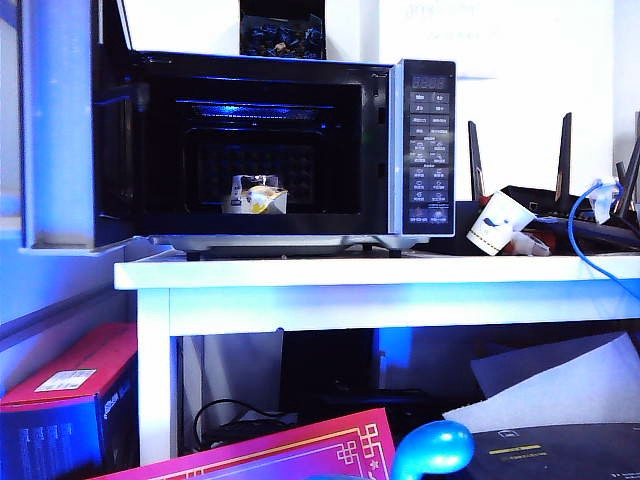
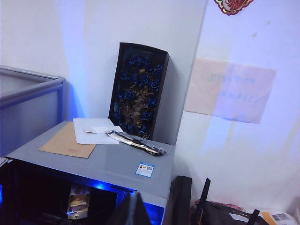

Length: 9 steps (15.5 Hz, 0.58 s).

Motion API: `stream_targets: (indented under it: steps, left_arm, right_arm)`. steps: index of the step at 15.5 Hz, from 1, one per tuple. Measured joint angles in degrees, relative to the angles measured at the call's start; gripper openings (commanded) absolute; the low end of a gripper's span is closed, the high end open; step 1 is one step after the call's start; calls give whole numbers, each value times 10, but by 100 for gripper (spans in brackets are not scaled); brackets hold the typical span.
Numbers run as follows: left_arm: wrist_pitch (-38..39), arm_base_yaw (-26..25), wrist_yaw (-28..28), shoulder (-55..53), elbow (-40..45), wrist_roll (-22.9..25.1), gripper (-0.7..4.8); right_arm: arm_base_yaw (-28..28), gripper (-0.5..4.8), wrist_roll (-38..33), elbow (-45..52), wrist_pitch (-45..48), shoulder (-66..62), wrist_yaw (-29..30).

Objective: Open the microwave door, place the box of snacks from the top of the microwave inside, then close the microwave door.

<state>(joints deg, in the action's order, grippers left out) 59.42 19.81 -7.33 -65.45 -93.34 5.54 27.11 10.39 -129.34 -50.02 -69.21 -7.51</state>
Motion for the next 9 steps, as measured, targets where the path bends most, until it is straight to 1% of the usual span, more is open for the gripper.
stream_targets:
  steps: [2, 5, 6, 8, 9]
  left_arm:
    - [15, 0, -3, -12, 0, 0, -5]
    - [23, 0, 3, -66, 3, 0, -5]
    - [22, 0, 24, -89, 3, 0, -5]
    - [16, 0, 38, -113, 3, 2, -5]
    - [1, -1, 72, -125, 3, 2, -5]
  right_arm:
    - [0, -5, 0, 0, 0, 0, 0]
    - [0, -5, 0, 1, 0, 3, 0]
    - [0, -5, 0, 0, 0, 9, 0]
    - [0, -5, 0, 0, 0, 13, 0]
    - [0, -5, 0, 0, 0, 13, 0]
